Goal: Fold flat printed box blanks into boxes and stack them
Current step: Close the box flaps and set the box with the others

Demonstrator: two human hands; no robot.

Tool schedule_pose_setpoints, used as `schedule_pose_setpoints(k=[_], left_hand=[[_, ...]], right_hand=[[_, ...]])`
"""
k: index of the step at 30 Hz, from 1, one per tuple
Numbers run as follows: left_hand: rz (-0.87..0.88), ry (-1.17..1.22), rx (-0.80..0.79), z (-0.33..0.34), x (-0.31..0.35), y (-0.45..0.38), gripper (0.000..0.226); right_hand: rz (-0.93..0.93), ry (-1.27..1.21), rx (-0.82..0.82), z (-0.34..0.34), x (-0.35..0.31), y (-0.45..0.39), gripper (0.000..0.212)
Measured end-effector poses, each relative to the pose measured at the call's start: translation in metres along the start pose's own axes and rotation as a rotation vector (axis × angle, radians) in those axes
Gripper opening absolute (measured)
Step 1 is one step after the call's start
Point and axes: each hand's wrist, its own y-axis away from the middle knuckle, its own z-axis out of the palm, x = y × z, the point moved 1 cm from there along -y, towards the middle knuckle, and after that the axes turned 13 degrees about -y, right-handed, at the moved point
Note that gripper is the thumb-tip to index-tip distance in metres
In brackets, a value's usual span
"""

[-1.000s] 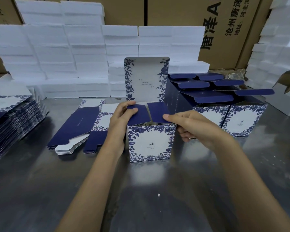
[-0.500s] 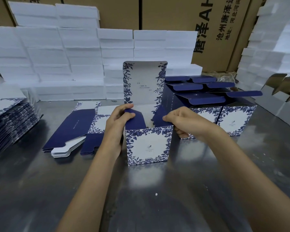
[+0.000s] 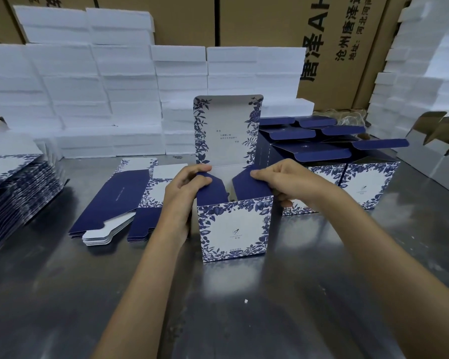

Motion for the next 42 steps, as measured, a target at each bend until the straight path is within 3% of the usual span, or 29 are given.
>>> schedule_pose_setpoints(k=[4,9,11,15,19,25,28,30,33,38,42], left_hand=[[-0.002,-0.004,-0.015,-0.001,0.001,0.000,0.022],[0.016,0.044,-0.021,-0.001,0.003,0.002,0.022],[0.032,0.111,-0.008,-0.001,0.003,0.002,0.033],[0.057,0.102,-0.042,-0.002,0.004,0.002,0.052],[0.055,0.042,0.001,-0.001,0.004,0.002,0.036],[0.145,-0.087,0.027,0.002,0.006,0.008,0.029],[0.032,-0.034,0.015,0.005,0.007,0.008,0.020],[0.046,-0.049,0.027,0.003,0.008,0.009,0.013],[0.139,-0.156,0.033,0.003,0.009,0.013,0.023],[-0.043,-0.024,-0.025,0.020,0.020,0.020,0.030],[-0.189,-0.154,0.020,0.038,0.036,0.022,0.034]], right_hand=[[-0.047,-0.050,0.054,0.004,0.004,-0.008,0.049],[-0.070,-0.077,0.085,0.004,0.010,-0.009,0.039],[-0.093,-0.062,0.155,0.004,0.009,-0.009,0.040],[-0.203,-0.182,0.257,0.007,0.007,-0.006,0.006],[-0.176,-0.430,0.175,0.013,0.008,-0.001,0.041],[-0.181,-0.598,0.127,0.018,0.022,0.013,0.044],[-0.194,-0.543,0.206,0.021,0.027,0.012,0.022],[-0.211,-0.518,0.212,0.023,0.029,0.010,0.024],[-0.178,-0.497,0.204,0.021,0.027,0.010,0.030],[-0.043,-0.452,0.202,0.019,0.006,0.009,0.040],[0.002,-0.212,0.252,0.023,-0.014,0.007,0.022]])
